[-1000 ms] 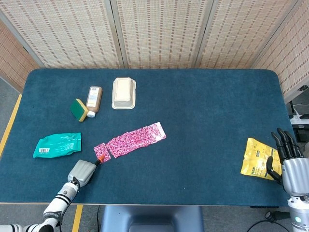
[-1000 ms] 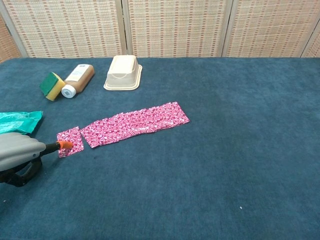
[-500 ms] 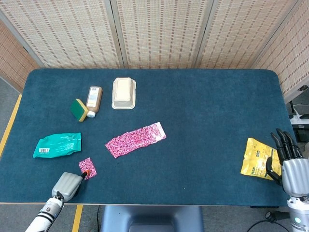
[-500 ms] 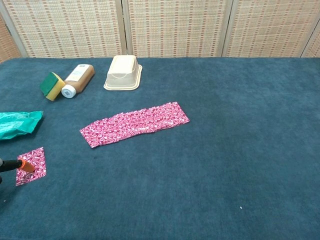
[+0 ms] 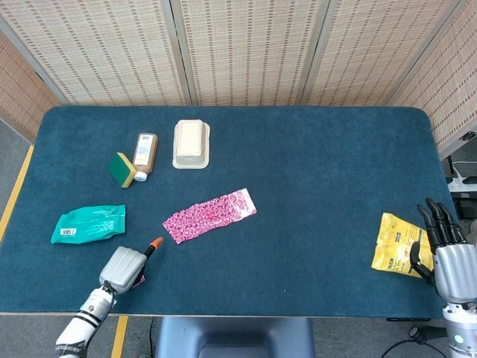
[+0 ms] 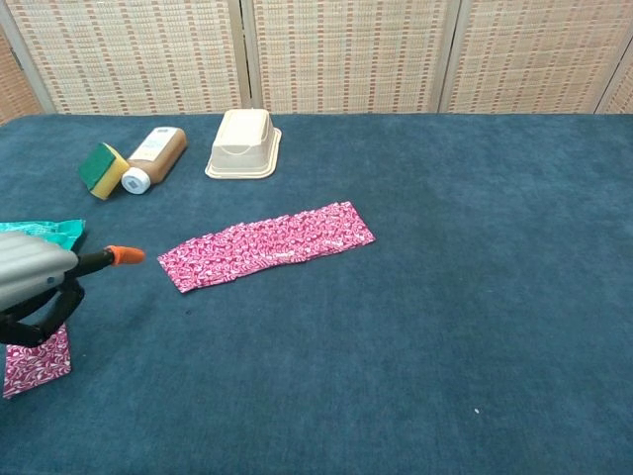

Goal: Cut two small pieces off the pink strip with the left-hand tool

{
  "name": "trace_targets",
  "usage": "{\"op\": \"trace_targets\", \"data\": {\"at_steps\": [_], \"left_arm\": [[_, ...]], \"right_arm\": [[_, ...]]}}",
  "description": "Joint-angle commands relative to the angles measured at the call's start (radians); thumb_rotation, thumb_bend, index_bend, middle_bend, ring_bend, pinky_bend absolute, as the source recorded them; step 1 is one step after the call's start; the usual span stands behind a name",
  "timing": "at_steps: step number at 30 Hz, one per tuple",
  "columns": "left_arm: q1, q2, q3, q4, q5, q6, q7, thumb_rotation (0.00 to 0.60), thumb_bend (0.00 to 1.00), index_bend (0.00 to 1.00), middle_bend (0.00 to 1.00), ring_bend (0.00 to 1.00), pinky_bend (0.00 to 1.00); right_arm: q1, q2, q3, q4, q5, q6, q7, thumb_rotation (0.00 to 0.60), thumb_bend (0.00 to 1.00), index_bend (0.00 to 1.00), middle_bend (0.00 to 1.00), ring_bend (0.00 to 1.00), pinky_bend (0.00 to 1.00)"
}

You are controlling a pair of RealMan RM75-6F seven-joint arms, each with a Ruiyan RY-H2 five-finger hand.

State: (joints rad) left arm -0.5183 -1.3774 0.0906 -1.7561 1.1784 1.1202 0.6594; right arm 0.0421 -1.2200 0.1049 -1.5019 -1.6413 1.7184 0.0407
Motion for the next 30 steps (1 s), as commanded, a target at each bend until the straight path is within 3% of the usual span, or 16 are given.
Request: {"op": "trace_targets", "data": {"at_steps": [1, 6, 10, 18, 30], "left_arm": [[-0.051, -0.045, -0.042, 0.039, -0.063, -0.071, 0.043, 0.600, 0.83, 0.00, 0.68, 0.75, 0.63], [-0.125, -0.100, -0.076, 0.103, -0.193, -0.170, 0.122, 0.600, 0.83, 0.00, 0.68, 0.75, 0.63], [-0.158, -0.139, -0.099, 0.152, -0.262, -0.191, 0.142, 0.600, 0.83, 0.00, 0.68, 0.75, 0.64], [-0.180, -0.140, -0.110, 0.127, -0.283, -0.149, 0.154, 0.600, 0.83, 0.00, 0.68, 0.75, 0.64], [-0.224, -0.171, -0.103, 0.156, -0.341, -0.165, 0.177, 0.600, 0.83, 0.00, 0.68, 0.75, 0.64]], "right_arm": [[0.000, 0.001, 0.000, -0.001, 0.000, 0.000, 0.003, 0.600, 0.62, 0.00, 0.00, 0.00, 0.21], [0.001, 0.005, -0.002, -0.003, 0.001, -0.006, 0.005, 0.600, 0.62, 0.00, 0.00, 0.00, 0.21], [0.001, 0.006, -0.004, -0.005, 0.001, -0.010, 0.002, 0.600, 0.62, 0.00, 0.00, 0.00, 0.21], [0.002, 0.007, -0.001, -0.005, 0.003, -0.009, 0.004, 0.600, 0.62, 0.00, 0.00, 0.00, 0.21], [0.003, 0.008, -0.002, -0.007, 0.007, -0.016, 0.002, 0.600, 0.62, 0.00, 0.00, 0.00, 0.21]]}}
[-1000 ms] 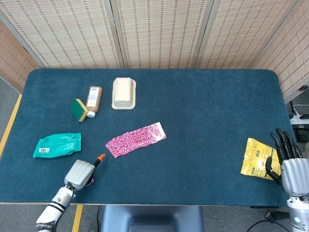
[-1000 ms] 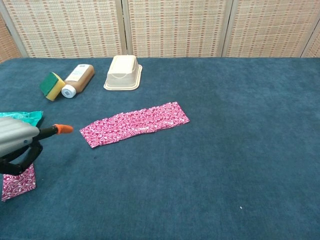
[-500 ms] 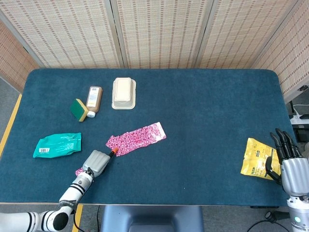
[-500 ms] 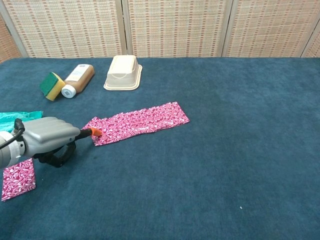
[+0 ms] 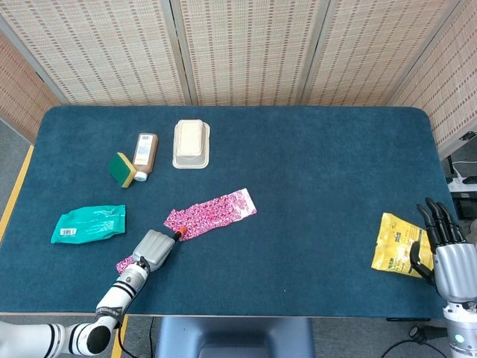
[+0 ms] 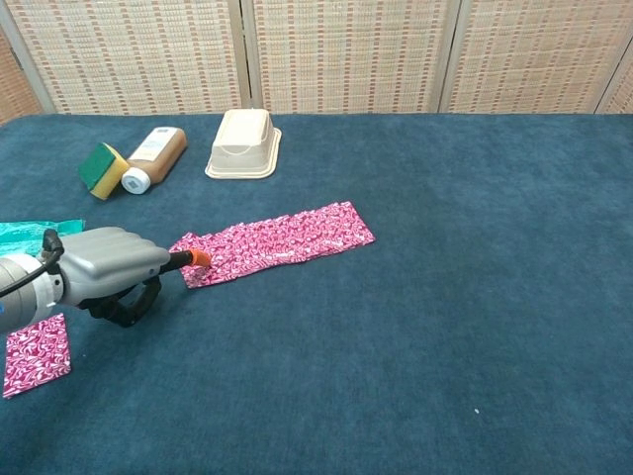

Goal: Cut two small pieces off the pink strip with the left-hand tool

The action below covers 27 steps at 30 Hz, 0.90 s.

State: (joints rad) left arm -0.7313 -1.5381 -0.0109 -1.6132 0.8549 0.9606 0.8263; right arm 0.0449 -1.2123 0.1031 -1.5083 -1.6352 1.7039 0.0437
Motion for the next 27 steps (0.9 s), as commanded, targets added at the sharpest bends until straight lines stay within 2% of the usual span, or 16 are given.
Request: {"op": "trace_targets", "data": {"at_steps": [1, 6, 11, 18, 27], "left_arm": [[-0.017, -0.014, -0.001, 0.018, -0.029, -0.009, 0.016, 0.600, 0.83, 0.00, 0.68, 0.75, 0.64], [-0.033, -0.013, 0.014, 0.020, -0.086, -0.006, 0.048, 0.600, 0.83, 0.00, 0.68, 0.76, 0.64], [-0.024, 0.016, 0.040, -0.016, -0.098, 0.025, 0.055, 0.600, 0.83, 0.00, 0.68, 0.76, 0.64], [0.024, 0.091, 0.101, -0.110, -0.022, 0.081, 0.011, 0.600, 0.83, 0.00, 0.68, 0.76, 0.65], [0.096, 0.143, 0.168, -0.172, 0.103, 0.147, -0.056, 0.600, 0.83, 0.01, 0.68, 0.76, 0.65]], "right_arm": [[0.000, 0.000, -0.001, -0.001, 0.001, -0.003, -0.002, 0.600, 0.62, 0.00, 0.00, 0.00, 0.21], [0.000, 0.003, -0.002, -0.004, 0.002, -0.005, 0.000, 0.600, 0.62, 0.00, 0.00, 0.00, 0.21], [0.000, 0.005, -0.001, -0.007, 0.003, -0.006, 0.002, 0.600, 0.62, 0.00, 0.00, 0.00, 0.21], [0.000, 0.003, -0.002, -0.006, 0.003, -0.005, 0.000, 0.600, 0.62, 0.00, 0.00, 0.00, 0.21], [0.000, 0.002, -0.004, -0.007, -0.001, -0.004, -0.003, 0.600, 0.62, 0.00, 0.00, 0.00, 0.21]]}}
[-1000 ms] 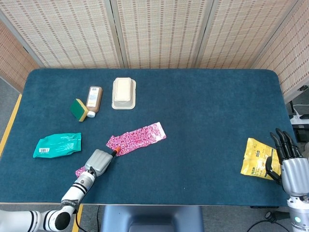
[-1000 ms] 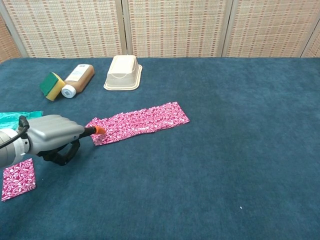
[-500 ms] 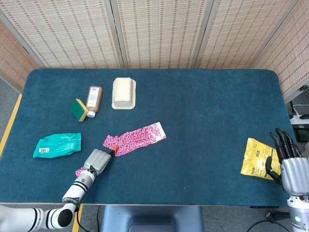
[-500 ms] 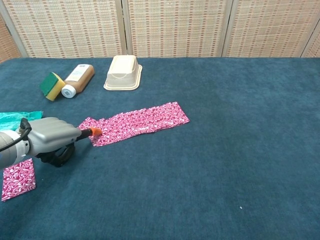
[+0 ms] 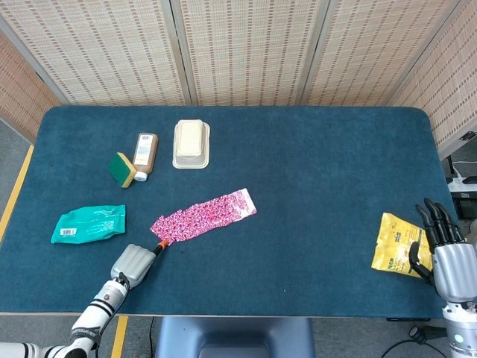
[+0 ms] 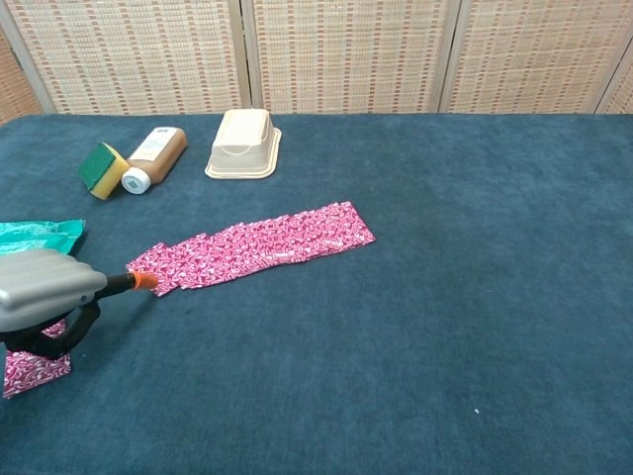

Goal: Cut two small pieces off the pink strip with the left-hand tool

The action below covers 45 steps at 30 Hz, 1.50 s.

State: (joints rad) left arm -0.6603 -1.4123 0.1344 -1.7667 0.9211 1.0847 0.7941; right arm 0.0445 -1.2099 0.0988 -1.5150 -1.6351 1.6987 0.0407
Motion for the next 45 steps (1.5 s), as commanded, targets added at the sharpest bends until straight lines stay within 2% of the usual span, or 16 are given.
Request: {"op": "trace_targets", "data": {"at_steps": [1, 5, 11, 16, 21, 30, 34, 45], "left_arm": [[0.036, 0.024, 0.029, -0.023, 0.054, 0.034, -0.035, 0.600, 0.83, 0.01, 0.68, 0.76, 0.65], [0.051, 0.032, 0.028, -0.019, 0.091, 0.042, -0.059, 0.600, 0.83, 0.01, 0.68, 0.76, 0.65], [0.040, 0.001, -0.017, 0.003, 0.108, 0.035, -0.059, 0.600, 0.83, 0.00, 0.68, 0.76, 0.65], [0.009, -0.045, -0.056, 0.045, 0.044, -0.014, -0.023, 0.600, 0.83, 0.00, 0.68, 0.76, 0.65], [-0.016, -0.072, -0.069, 0.081, -0.043, -0.060, 0.012, 0.600, 0.83, 0.00, 0.68, 0.76, 0.65], [-0.013, -0.049, -0.044, 0.056, -0.102, -0.049, 0.040, 0.600, 0.83, 0.01, 0.68, 0.76, 0.65], [0.006, -0.015, -0.017, 0.011, -0.077, -0.021, 0.036, 0.600, 0.83, 0.09, 0.68, 0.76, 0.65], [0.052, 0.046, 0.035, -0.061, 0.013, 0.027, 0.009, 0.600, 0.83, 0.13, 0.68, 0.76, 0.66]], "right_arm": [[0.000, -0.001, 0.000, 0.001, -0.001, 0.001, 0.001, 0.600, 0.62, 0.00, 0.00, 0.00, 0.21], [0.001, -0.002, 0.000, 0.002, -0.001, 0.000, -0.003, 0.600, 0.62, 0.00, 0.00, 0.00, 0.21], [0.003, -0.006, 0.000, 0.005, 0.004, -0.009, -0.011, 0.600, 0.62, 0.00, 0.00, 0.00, 0.21], [0.003, -0.003, -0.001, 0.002, 0.005, -0.011, -0.009, 0.600, 0.62, 0.00, 0.00, 0.00, 0.21], [0.002, 0.000, 0.000, 0.001, 0.003, -0.006, 0.000, 0.600, 0.62, 0.00, 0.00, 0.00, 0.21], [0.002, -0.001, -0.001, 0.002, 0.001, -0.005, 0.001, 0.600, 0.62, 0.00, 0.00, 0.00, 0.21], [0.001, -0.001, -0.002, 0.001, 0.000, -0.004, 0.001, 0.600, 0.62, 0.00, 0.00, 0.00, 0.21], [0.001, -0.003, -0.003, 0.002, -0.003, -0.003, -0.001, 0.600, 0.62, 0.00, 0.00, 0.00, 0.21]]}}
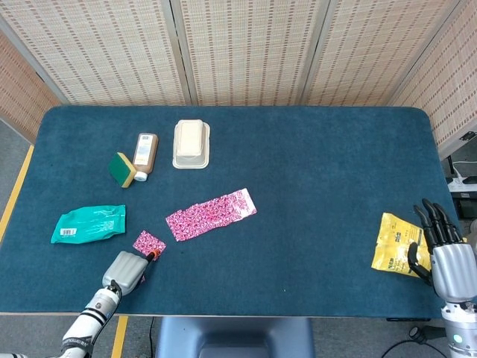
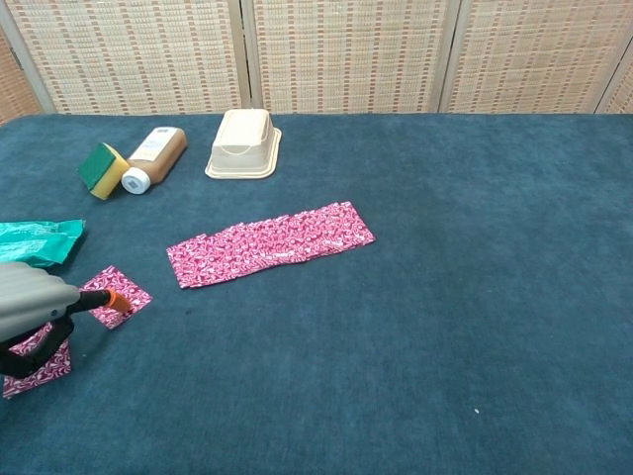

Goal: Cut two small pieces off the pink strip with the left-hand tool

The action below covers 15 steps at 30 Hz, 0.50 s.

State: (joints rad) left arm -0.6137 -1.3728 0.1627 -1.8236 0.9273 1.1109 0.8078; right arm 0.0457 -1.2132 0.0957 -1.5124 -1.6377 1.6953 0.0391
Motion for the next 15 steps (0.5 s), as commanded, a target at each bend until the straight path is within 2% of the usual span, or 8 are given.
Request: {"op": "trace_targets", "data": {"at_steps": [1, 4, 8, 11, 15], "left_arm": [[0.008, 0.009, 0.009, -0.006, 0.009, 0.000, -0.006, 0.600, 0.83, 0.13, 0.68, 0.76, 0.66], [0.019, 0.015, 0.006, -0.008, 0.055, 0.016, -0.030, 0.600, 0.83, 0.10, 0.68, 0.76, 0.66], [0.068, 0.010, -0.008, 0.029, 0.257, 0.136, -0.122, 0.600, 0.81, 0.04, 0.62, 0.72, 0.67], [0.122, 0.011, -0.016, 0.075, 0.413, 0.265, -0.224, 0.600, 0.71, 0.02, 0.51, 0.64, 0.66], [0.199, 0.046, 0.003, 0.171, 0.556, 0.403, -0.352, 0.600, 0.59, 0.00, 0.31, 0.44, 0.58]], "right_arm": [[0.000, 0.000, 0.000, 0.000, 0.000, 0.001, 0.001, 0.600, 0.62, 0.00, 0.00, 0.00, 0.21], [0.000, -0.001, 0.001, 0.001, -0.002, 0.003, 0.001, 0.600, 0.62, 0.00, 0.00, 0.00, 0.21], [0.001, -0.002, 0.000, 0.003, -0.001, 0.000, 0.001, 0.600, 0.62, 0.00, 0.00, 0.00, 0.21], [0.002, 0.001, 0.000, 0.002, 0.002, -0.005, 0.001, 0.600, 0.62, 0.00, 0.00, 0.00, 0.21], [0.002, 0.009, -0.003, -0.003, 0.003, -0.011, 0.002, 0.600, 0.61, 0.00, 0.00, 0.00, 0.21]]}}
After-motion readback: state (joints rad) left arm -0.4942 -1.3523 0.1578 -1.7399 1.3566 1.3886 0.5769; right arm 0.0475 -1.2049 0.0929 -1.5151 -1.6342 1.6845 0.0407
